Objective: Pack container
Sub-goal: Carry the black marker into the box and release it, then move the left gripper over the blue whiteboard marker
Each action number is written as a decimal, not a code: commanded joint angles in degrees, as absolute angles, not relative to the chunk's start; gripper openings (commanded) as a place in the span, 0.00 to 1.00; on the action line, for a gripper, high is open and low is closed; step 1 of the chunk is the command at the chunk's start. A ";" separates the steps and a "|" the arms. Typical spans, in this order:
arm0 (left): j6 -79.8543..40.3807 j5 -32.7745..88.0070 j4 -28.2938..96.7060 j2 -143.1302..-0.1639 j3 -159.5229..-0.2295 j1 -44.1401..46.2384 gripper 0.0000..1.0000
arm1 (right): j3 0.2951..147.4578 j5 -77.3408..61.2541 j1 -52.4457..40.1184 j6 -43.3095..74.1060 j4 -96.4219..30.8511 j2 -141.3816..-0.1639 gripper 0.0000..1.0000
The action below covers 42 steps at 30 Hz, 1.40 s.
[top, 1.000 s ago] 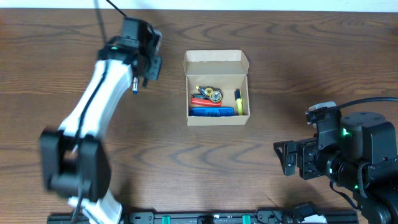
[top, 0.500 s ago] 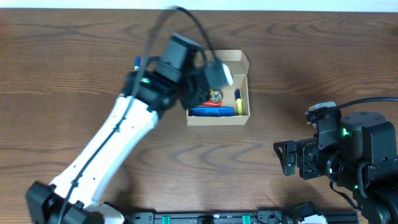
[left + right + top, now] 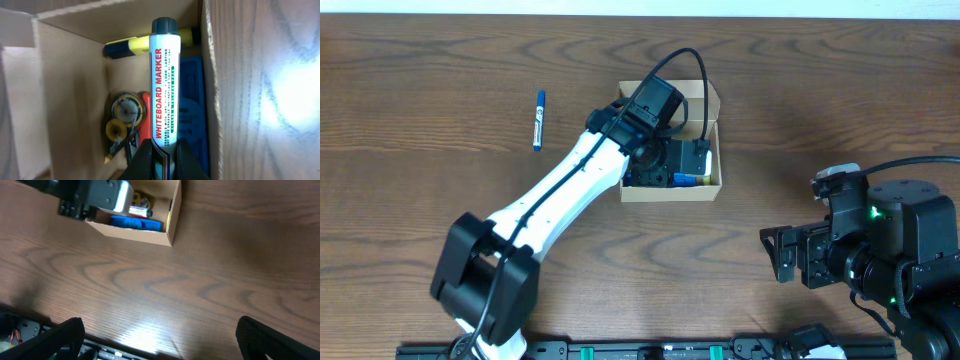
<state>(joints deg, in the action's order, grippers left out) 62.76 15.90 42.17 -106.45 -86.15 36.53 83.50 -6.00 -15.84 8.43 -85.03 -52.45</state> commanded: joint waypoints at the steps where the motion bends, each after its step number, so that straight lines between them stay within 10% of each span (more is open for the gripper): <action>1: 64.99 14.39 41.17 -107.98 -86.37 36.29 0.06 | 83.57 -6.24 -16.21 7.64 -85.10 -52.40 0.99; 7: 64.97 10.11 39.70 -109.49 -86.37 36.10 0.07 | 83.57 -6.24 -16.21 7.64 -85.10 -52.40 0.99; 10: 64.58 10.04 39.62 -109.49 -86.37 35.92 0.36 | 83.57 -6.24 -16.21 7.64 -85.10 -52.40 0.99; 26: 47.97 1.89 37.93 -89.80 -86.43 33.76 0.37 | 83.57 -6.24 -16.21 7.64 -85.10 -52.40 0.99; 42: 20.67 2.81 39.24 -89.91 -86.41 5.96 0.58 | 83.57 -6.24 -16.21 7.64 -85.10 -52.40 0.99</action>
<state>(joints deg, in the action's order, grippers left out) 26.57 0.05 38.81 -86.59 -86.17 8.08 83.50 -6.02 -15.84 8.43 -85.03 -52.42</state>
